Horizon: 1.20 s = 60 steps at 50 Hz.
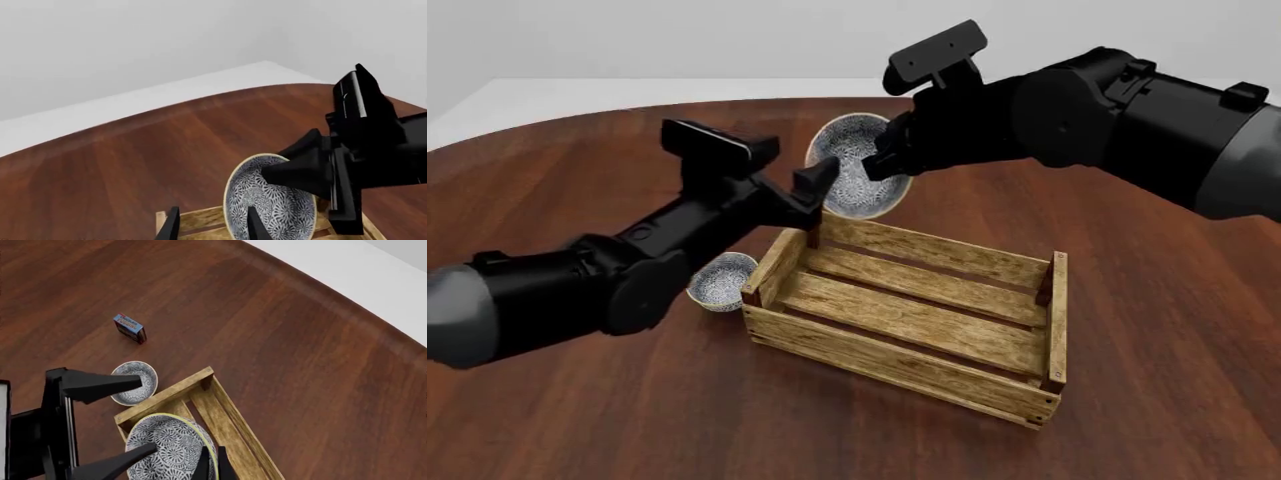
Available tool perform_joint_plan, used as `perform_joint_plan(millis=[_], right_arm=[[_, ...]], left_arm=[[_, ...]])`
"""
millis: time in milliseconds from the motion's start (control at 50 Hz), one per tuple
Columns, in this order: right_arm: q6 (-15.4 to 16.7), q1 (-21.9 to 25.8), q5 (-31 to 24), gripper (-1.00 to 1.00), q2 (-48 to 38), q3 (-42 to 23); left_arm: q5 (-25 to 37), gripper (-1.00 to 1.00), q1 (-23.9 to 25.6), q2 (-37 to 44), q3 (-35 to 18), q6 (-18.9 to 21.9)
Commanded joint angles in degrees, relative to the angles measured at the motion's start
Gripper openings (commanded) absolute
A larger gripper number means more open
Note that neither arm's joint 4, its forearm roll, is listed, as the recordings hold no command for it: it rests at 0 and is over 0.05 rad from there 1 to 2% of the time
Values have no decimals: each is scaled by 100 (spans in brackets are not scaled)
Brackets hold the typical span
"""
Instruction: Stack the right bowl on the left bowl and place them in the tray.
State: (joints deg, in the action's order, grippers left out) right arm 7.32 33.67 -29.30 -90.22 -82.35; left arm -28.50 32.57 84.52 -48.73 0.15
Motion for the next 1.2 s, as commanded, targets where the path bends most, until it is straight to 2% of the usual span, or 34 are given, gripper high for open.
perform_joint_plan(millis=[20,340,360,880,900,1200], right_arm=[[-36,75,190,-100,571,341],[-40,76,190,-100,579,339],[-41,75,189,-100,579,339],[-75,72,179,-100,575,309],[-88,69,171,100,570,297],[-124,73,138,100,650,306]], left_arm=[[68,100,14,118,-137,-81],[-10,100,68,348,-212,-225],[-13,-100,69,337,-206,-236],[-22,-100,102,117,-84,-289],[-15,-100,98,115,-88,-279],[54,-100,-7,185,-244,-245]])
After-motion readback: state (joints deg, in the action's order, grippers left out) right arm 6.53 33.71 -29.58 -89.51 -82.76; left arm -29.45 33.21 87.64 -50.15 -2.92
